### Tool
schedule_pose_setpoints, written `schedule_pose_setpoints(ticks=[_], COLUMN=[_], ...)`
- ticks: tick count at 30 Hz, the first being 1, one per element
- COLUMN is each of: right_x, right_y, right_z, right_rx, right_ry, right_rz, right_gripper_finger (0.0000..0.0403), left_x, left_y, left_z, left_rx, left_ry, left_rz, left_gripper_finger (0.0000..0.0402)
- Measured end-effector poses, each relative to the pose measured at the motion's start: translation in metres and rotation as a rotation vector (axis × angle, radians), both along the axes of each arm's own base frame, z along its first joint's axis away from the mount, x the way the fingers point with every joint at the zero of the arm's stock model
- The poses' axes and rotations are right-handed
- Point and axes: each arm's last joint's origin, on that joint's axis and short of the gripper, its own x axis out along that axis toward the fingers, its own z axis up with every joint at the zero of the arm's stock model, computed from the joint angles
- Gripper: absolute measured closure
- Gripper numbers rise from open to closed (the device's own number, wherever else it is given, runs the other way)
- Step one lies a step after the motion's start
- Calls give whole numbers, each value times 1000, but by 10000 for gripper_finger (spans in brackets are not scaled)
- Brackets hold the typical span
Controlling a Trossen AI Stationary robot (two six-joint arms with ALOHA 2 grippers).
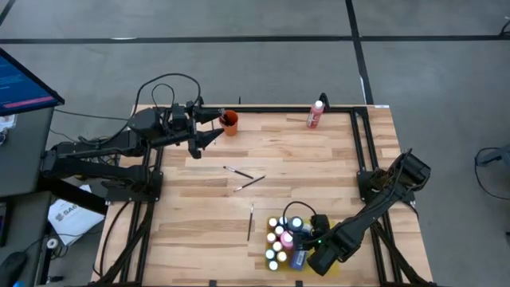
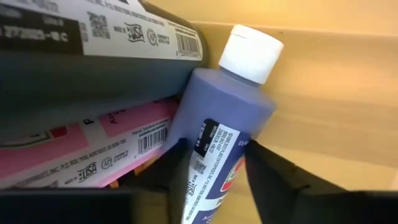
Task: Pick & Place Paint Supplies
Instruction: Put the purple paint bottle into the yellow bin
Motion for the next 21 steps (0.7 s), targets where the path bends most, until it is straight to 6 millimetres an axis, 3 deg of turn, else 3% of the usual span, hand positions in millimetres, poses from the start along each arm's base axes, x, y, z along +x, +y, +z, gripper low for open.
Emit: schedule_pose_setpoints(ticks=[4,12,18,21], right_x=[0,-6,-17,-17], right_y=[0,0,-5,-6], right_z=[0,7,13,17], right_rx=[-3,-5,-34,-35], right_ry=[2,8,69,66], right_rz=[2,33,68,72], right_gripper_finger=[309,329,393,394], left_x=[0,0,0,0], left_y=[0,0,0,0], left_z=[0,0,0,0], left_rx=[1,3,3,3], left_ry=[0,0,1,1], left_rz=[0,1,0,0], left_gripper_finger=[115,115,115,115])
